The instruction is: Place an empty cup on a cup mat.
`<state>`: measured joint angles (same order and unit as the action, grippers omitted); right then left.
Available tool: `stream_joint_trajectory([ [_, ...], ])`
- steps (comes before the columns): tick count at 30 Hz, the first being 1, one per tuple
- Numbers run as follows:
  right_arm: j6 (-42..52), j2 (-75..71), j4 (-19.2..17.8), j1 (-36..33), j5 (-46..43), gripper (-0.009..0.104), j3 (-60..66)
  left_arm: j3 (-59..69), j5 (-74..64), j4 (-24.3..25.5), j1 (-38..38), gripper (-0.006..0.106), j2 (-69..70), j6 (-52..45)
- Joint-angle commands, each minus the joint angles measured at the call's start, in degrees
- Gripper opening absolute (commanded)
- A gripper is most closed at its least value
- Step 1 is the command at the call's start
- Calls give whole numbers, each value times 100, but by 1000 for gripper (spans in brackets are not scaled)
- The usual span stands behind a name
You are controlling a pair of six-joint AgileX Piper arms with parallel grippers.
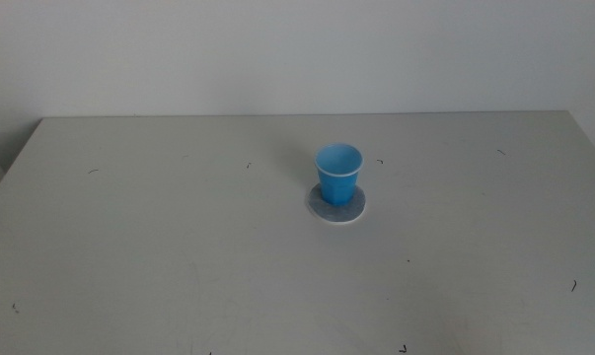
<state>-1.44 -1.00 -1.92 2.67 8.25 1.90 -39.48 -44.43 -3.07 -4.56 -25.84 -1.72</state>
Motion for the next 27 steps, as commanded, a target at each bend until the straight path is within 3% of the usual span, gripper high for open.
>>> stream_joint_trajectory([
  [1,49,-110,-52,-11,-447,94,-66,454,893,-124,22,105,364,9],
  [10,49,-110,-52,-11,-447,94,-66,2614,2959,-154,22,105,1850,9],
  [18,49,-110,-52,-11,-447,94,-66,3681,3089,-175,22,105,2691,31],
  [27,49,-110,-52,-11,-447,94,-66,3841,2848,-154,44,105,2738,31],
])
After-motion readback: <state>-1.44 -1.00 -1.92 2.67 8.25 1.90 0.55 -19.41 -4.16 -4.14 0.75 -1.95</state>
